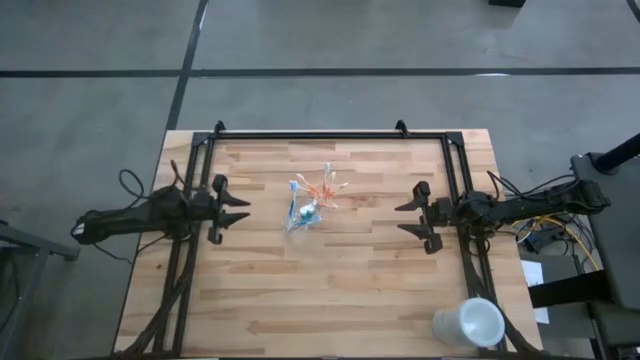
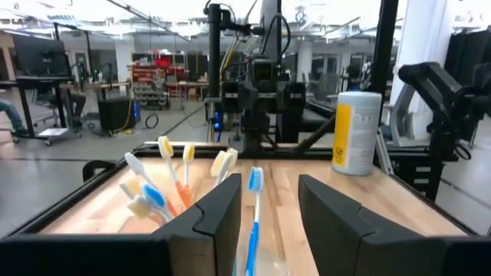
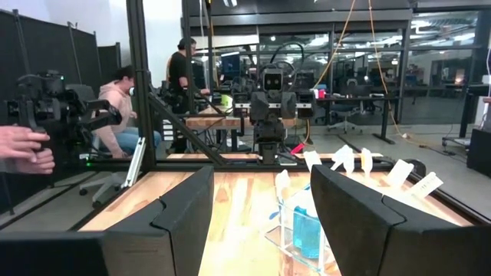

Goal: Pick & Place toothbrushing station
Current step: Return to Home Position

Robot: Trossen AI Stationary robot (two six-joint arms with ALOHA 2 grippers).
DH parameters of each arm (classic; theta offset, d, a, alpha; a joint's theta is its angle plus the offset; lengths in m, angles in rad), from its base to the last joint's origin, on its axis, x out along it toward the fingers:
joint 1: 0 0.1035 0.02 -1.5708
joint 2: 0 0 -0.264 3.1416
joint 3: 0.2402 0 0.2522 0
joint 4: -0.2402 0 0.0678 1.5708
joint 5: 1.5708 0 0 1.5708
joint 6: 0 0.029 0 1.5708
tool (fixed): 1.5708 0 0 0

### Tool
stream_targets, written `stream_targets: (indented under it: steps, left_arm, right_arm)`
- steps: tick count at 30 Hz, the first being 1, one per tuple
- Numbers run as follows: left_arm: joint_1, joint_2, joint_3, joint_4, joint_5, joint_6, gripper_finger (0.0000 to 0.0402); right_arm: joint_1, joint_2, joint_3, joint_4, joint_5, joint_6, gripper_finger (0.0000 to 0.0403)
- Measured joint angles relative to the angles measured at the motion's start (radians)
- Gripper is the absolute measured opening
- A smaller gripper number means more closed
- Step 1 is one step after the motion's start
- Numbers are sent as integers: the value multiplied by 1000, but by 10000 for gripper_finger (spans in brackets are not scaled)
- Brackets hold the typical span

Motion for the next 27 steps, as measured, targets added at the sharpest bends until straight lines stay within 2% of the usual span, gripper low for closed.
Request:
stream_targets:
  steps: [14,27]
  left_arm:
    - [0,2,-41,-11,23,-9,135]
    - [0,5,-42,-24,23,-150,135]
  right_arm:
    - [0,0,0,0,0,-1,215]
    - [0,-1,0,0,0,-1,215]
